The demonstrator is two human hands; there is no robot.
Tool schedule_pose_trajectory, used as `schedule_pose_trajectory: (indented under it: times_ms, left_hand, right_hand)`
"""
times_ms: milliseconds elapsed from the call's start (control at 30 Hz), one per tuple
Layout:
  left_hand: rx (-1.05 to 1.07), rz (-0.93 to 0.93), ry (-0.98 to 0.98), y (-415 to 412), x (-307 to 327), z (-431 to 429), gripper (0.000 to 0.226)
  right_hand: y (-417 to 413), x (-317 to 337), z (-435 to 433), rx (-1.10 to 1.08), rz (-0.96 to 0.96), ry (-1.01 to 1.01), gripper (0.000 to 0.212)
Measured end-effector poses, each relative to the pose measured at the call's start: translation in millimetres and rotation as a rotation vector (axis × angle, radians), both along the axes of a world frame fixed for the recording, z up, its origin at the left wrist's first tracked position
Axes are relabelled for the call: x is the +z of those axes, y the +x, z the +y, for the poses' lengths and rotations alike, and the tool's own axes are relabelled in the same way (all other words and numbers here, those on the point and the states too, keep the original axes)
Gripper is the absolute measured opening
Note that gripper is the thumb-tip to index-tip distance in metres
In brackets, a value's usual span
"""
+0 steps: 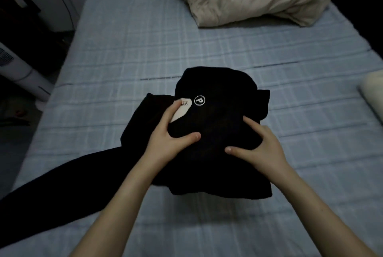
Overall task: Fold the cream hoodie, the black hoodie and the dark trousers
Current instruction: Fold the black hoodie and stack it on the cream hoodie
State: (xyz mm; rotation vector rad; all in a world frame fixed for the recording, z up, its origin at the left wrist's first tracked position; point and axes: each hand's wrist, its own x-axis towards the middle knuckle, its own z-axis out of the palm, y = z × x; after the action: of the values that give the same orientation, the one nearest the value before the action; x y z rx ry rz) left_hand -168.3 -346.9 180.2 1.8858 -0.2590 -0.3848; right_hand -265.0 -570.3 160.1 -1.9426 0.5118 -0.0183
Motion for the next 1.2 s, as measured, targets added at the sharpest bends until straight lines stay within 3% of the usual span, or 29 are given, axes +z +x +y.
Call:
schedule_pose_trajectory:
  times_ms: [300, 700, 933, 1200]
  left_hand:
    - [-0.09, 0.038, -0.009, -89.9, 84.5, 8.1, 0.082]
    - [-0.547, 0.096, -0.061, -123.9, 121.2, -6.6, 0.076]
    - [-0.79, 0.057, -0.021, -175.4, 129.2, -79.8, 0.077]
    - [-0.917, 0.057, 0.013, -266.6, 115.6, -217.3, 0.073]
  right_hand:
    - [-120.6, 97.4, 22.6, -0.083, -0.016, 0.039, 0.09]
    - [-232.9, 141.5, 87.3, -0.451, -0.118, 0.043, 0.08]
    - [-304.3, 139.2, 56.1, -0.702, -0.122, -0.015, 0.081]
    - [-409.5, 113.8, -50.0, -0.846, -0.169, 0.022, 0.079]
